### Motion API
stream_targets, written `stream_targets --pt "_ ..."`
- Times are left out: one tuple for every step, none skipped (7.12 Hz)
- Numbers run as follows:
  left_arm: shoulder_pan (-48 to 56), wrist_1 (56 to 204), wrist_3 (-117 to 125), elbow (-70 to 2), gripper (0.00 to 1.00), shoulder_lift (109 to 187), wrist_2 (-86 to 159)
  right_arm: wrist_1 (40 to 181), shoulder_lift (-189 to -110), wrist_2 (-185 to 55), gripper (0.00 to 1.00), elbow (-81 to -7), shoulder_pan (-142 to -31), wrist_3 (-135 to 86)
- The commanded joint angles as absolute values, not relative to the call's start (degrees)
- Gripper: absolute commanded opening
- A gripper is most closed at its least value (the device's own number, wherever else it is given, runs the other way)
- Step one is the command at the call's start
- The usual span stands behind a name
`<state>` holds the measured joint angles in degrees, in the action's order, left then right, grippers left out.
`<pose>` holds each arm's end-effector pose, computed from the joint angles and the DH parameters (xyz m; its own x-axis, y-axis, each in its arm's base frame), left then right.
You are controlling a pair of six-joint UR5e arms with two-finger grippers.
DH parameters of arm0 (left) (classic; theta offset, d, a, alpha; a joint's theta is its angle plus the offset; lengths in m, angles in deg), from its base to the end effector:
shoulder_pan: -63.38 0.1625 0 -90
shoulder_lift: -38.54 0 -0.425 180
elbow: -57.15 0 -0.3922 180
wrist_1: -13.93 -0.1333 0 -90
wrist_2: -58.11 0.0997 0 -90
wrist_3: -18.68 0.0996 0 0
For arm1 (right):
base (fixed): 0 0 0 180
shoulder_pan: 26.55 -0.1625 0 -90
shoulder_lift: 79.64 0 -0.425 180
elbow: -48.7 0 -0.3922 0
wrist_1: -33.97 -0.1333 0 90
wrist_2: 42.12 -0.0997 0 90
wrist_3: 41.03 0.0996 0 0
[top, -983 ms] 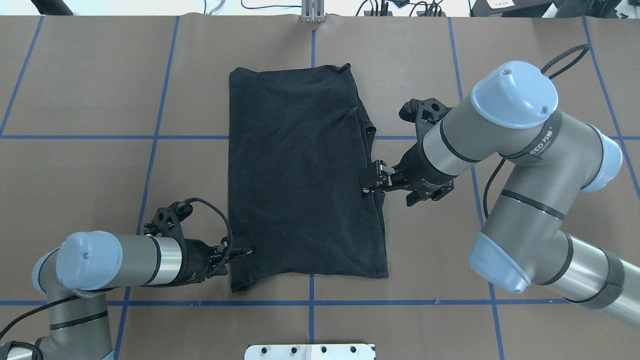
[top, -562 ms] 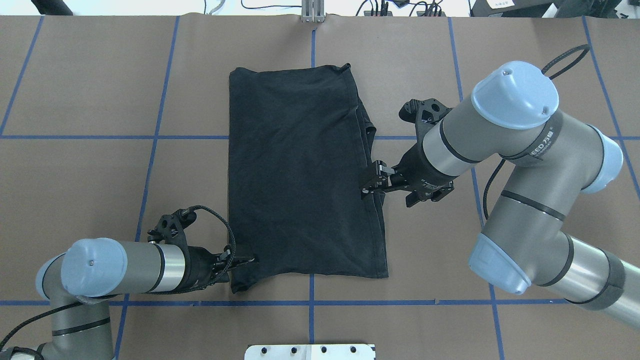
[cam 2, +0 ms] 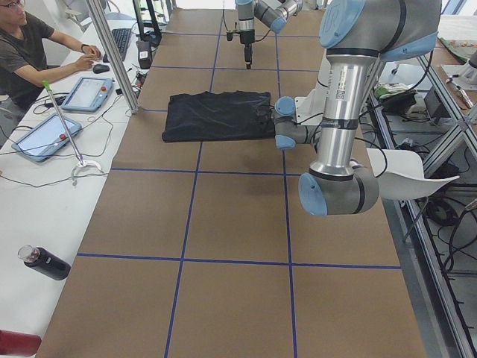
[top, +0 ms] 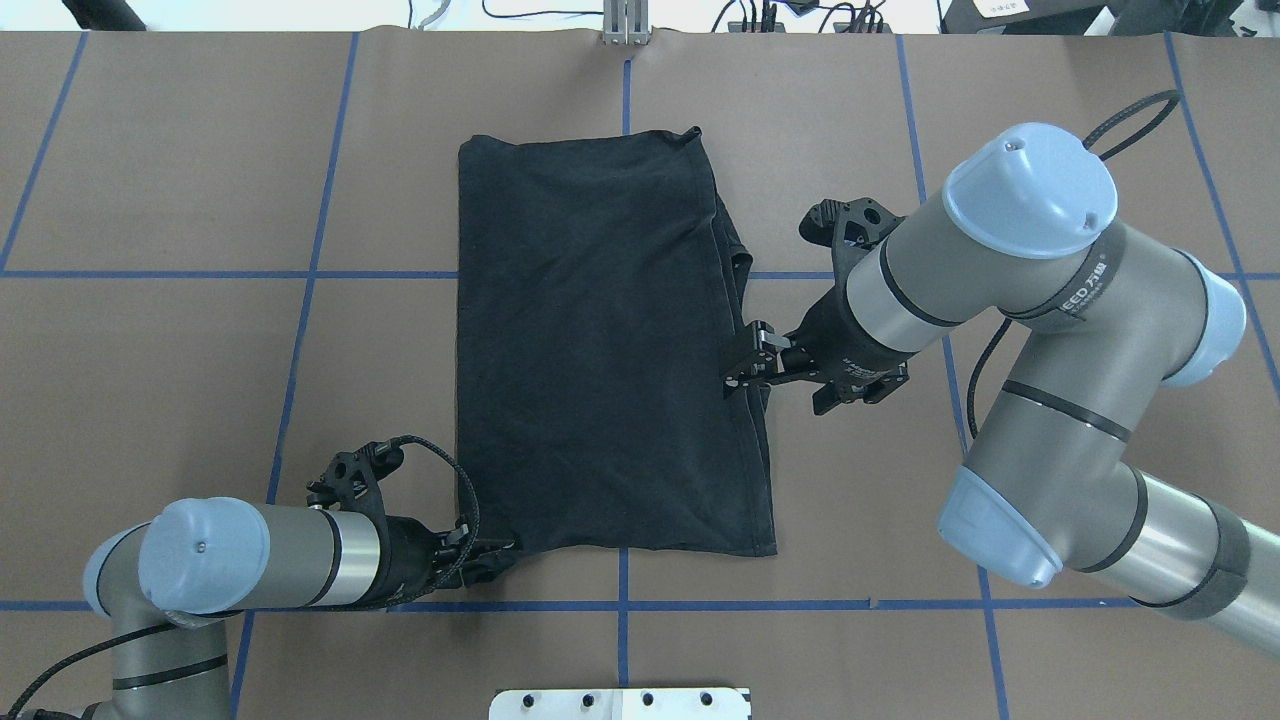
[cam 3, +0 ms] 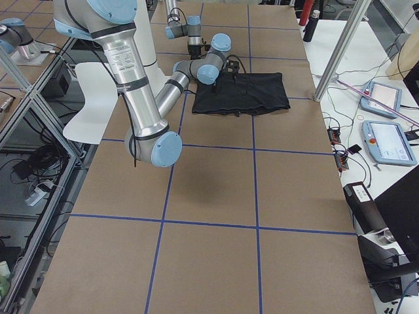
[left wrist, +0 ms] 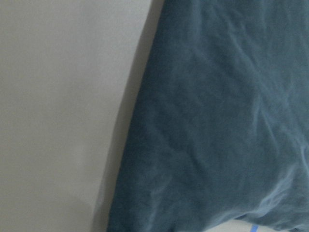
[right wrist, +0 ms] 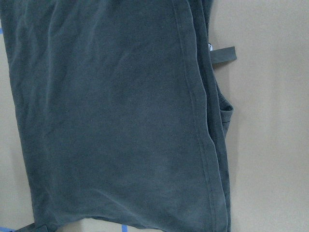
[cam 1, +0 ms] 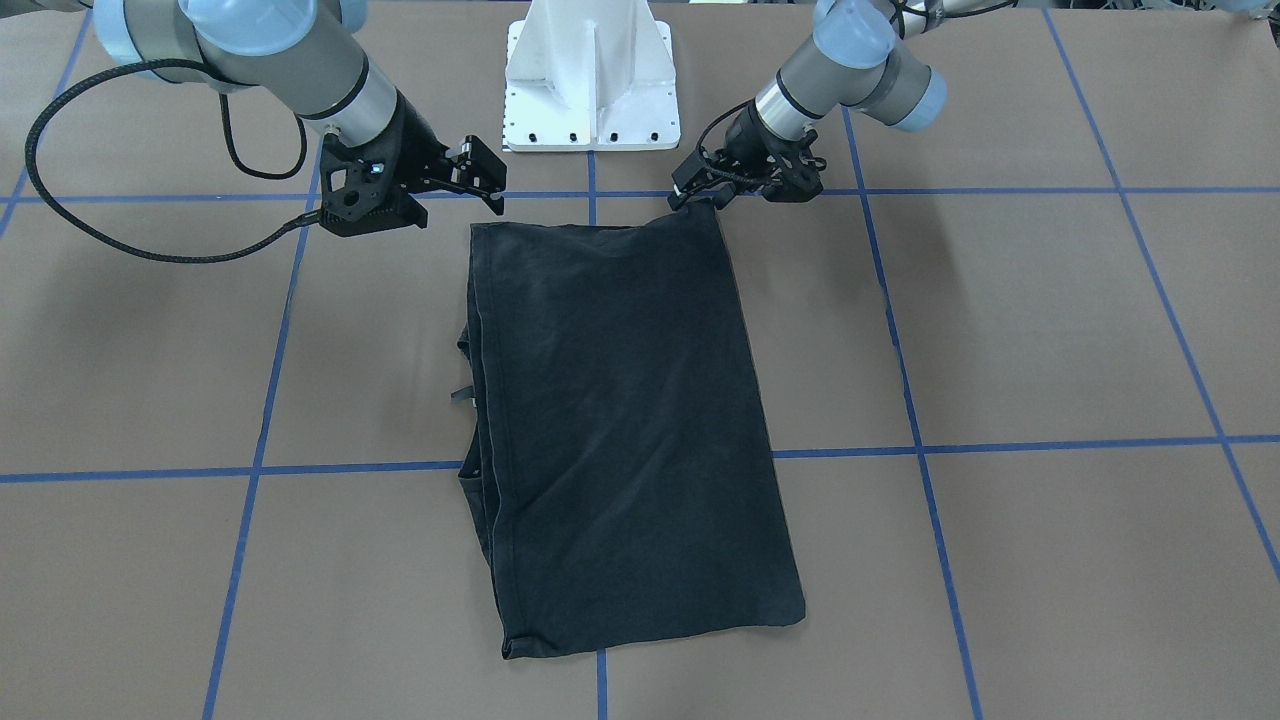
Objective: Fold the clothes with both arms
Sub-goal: 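Lower the left gripper to the near corner while the right gripper descends, then move the right gripper to the shirt's near corner and grasp it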
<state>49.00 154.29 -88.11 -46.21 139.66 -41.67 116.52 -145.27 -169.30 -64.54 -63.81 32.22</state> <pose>0.5133 -0.2517 0.3464 0.2177 -0.3497 -0.9112 0.1554 0.9341 -0.3213 -0.4030 -0.3984 0.2237 0.4619 0.0628 0.8847 0.0470 0.9944 -0.0952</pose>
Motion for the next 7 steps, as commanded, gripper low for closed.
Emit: stream_targets --pt "49.14 154.29 -88.11 -45.59 0.9 140.22 -41.74 116.5 -145.21 -169.56 1.0 -64.59 -63.82 32.19" --pt "49.14 154.29 -88.11 -45.51 0.87 140.31 -41.74 116.5 -145.3 -169.65 1.0 -64.59 -63.9 32.27" --pt "49.14 154.29 -88.11 -45.51 0.81 140.31 -41.82 116.5 -145.3 -169.74 1.0 -64.59 -63.9 32.19" --pt "49.14 154.2 -88.11 -45.51 0.68 140.31 -41.83 116.5 -145.3 -169.74 1.0 -64.59 -63.9 32.19" --pt "49.06 154.2 -88.11 -45.59 0.45 140.31 -41.83 116.5 -145.39 -169.74 1.0 -64.59 -63.9 32.27" --pt "49.06 154.2 -88.11 -45.77 0.23 140.23 -41.83 116.5 -145.47 -169.74 1.0 -64.59 -63.9 32.27" --pt "48.97 154.2 -88.11 -46.03 0.02 140.23 -41.83 116.5 -145.82 -169.74 1.0 -64.68 -63.9 32.19"
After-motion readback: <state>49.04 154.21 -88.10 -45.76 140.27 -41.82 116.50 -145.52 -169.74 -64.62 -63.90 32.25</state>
